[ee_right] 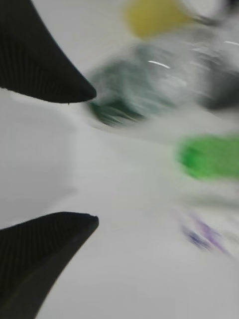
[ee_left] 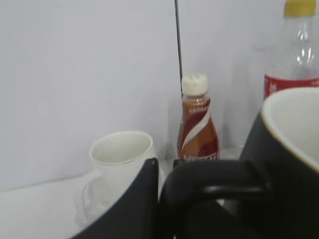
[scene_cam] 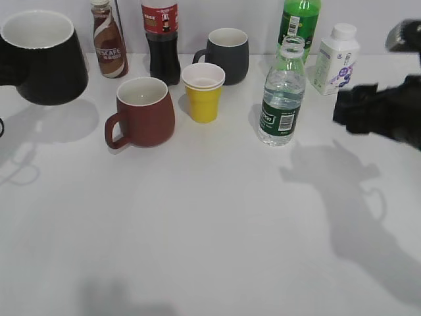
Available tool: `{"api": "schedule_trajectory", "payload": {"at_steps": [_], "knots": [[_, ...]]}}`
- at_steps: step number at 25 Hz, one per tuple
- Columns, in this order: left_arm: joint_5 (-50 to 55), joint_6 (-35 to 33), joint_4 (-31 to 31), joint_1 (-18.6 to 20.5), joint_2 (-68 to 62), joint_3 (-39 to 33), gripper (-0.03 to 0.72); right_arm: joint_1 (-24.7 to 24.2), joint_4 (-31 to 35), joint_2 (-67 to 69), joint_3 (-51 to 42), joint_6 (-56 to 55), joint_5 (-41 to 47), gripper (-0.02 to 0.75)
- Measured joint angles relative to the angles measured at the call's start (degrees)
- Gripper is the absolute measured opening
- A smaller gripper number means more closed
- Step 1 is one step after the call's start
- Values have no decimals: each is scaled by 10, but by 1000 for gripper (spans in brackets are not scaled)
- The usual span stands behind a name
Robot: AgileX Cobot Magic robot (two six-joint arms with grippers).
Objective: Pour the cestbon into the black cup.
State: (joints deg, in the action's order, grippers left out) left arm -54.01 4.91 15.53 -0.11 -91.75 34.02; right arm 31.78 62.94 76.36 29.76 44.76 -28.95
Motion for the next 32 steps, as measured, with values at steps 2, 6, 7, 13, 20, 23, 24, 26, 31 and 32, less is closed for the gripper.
{"api": "schedule_trajectory", "payload": {"at_steps": [2,6,7,13,20,23,24,26,31,32], "knots": [[0,0,1,0,5,0,49,0,-132,-5,-11,-117,-57,513],[11,0,2,0,8,0,49,0,-386,-1,-40,-350,-148,513],[14,0,4,0,8,0,49,0,-415,7,-42,-367,-151,513],[19,0,15,0,8,0,49,0,-453,115,-50,-380,-162,580],[19,0,15,0,8,0,49,0,-415,212,-22,-386,-206,683],[19,0,15,0,8,0,49,0,-413,243,8,-387,-207,683],[19,0,15,0,8,0,49,0,-413,254,20,-387,-207,683],[19,0,15,0,8,0,49,0,-412,281,49,-387,-208,683],[19,0,24,0,8,0,49,0,-356,369,134,-376,-210,609],[19,0,32,0,8,0,49,0,-344,381,144,-363,-210,512]]}}
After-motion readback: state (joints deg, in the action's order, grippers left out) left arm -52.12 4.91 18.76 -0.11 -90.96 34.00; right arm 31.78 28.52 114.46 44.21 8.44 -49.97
